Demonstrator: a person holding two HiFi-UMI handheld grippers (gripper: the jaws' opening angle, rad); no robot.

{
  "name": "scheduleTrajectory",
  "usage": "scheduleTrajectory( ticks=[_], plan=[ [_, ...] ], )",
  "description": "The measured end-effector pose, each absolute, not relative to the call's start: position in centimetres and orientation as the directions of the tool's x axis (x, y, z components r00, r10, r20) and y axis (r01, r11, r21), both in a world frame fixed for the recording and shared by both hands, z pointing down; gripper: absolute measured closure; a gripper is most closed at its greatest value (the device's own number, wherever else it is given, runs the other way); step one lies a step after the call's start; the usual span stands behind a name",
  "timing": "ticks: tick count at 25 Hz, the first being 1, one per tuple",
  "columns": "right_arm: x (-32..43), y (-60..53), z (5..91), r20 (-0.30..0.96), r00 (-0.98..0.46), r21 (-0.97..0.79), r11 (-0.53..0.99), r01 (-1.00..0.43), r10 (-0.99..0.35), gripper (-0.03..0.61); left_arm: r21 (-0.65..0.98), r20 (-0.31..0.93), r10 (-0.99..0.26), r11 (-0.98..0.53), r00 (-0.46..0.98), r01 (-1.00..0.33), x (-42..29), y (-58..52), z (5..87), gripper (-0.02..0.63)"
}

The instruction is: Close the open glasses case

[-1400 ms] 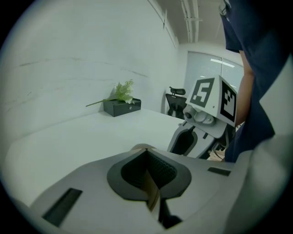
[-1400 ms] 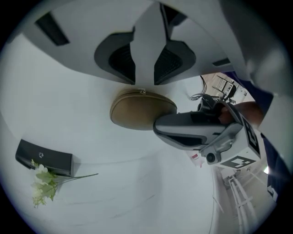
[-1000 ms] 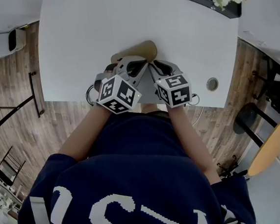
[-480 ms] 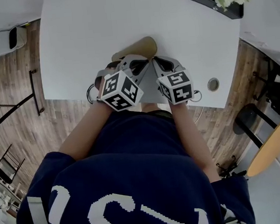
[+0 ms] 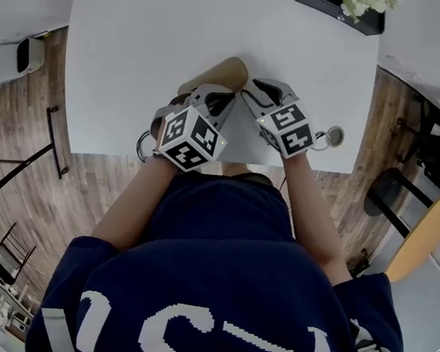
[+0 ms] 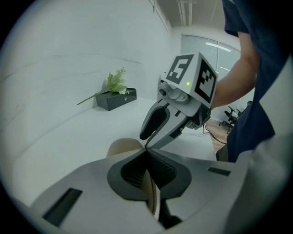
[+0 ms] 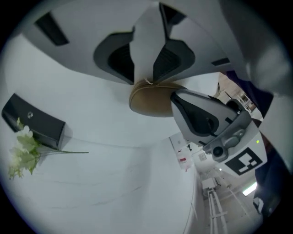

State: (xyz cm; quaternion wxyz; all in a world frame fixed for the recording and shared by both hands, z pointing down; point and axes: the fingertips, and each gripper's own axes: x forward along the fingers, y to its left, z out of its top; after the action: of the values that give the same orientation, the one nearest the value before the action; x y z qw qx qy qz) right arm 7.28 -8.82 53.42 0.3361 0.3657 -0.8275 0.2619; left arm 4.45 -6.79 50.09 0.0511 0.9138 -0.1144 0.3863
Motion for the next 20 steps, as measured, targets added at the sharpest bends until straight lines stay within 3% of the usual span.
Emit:
scheduleTrajectory(
  ticks=[3, 7, 8, 11, 17, 20],
  plan=[
    [6.5, -8.2, 53.3, 0.769, -0.495, -0.153, 0.634, -0.758, -0.405, 0.479, 0.002, 0.717, -0.17, -0.969, 0.676, -0.245, 4.4, -6.7, 50.0, 0.601],
    [5.6, -7.7, 54.0, 0.791, -0.506, -0.151, 0.692, -0.706, -0.344, 0.397, -0.005, 0.718, -0.177, -0.969, 0.673, -0.249, 4.4, -6.8, 50.0, 0.601],
    [5.6, -7.8, 54.1, 0.795, -0.496, -0.135, 0.696, -0.705, -0.348, 0.403, -0.007, 0.718, -0.178, -0.968, 0.673, -0.249, 4.4, -6.8, 50.0, 0.601],
    [6.1, -7.7, 53.8, 0.806, -0.466, -0.092, 0.7, -0.708, -0.365, 0.541, -0.005, 0.716, -0.176, -0.969, 0.675, -0.248, 4.6, -6.8, 50.1, 0.601],
    [5.3, -7.5, 53.9, 0.799, -0.493, -0.154, 0.676, -0.721, -0.344, 0.525, -0.009, 0.716, -0.182, -0.968, 0.674, -0.251, 4.5, -6.9, 50.1, 0.601],
    [5.3, -7.5, 53.8, 0.788, -0.501, -0.166, 0.662, -0.731, -0.356, 0.553, -0.011, 0.717, -0.184, -0.967, 0.673, -0.253, 4.4, -6.8, 50.1, 0.601]
  ],
)
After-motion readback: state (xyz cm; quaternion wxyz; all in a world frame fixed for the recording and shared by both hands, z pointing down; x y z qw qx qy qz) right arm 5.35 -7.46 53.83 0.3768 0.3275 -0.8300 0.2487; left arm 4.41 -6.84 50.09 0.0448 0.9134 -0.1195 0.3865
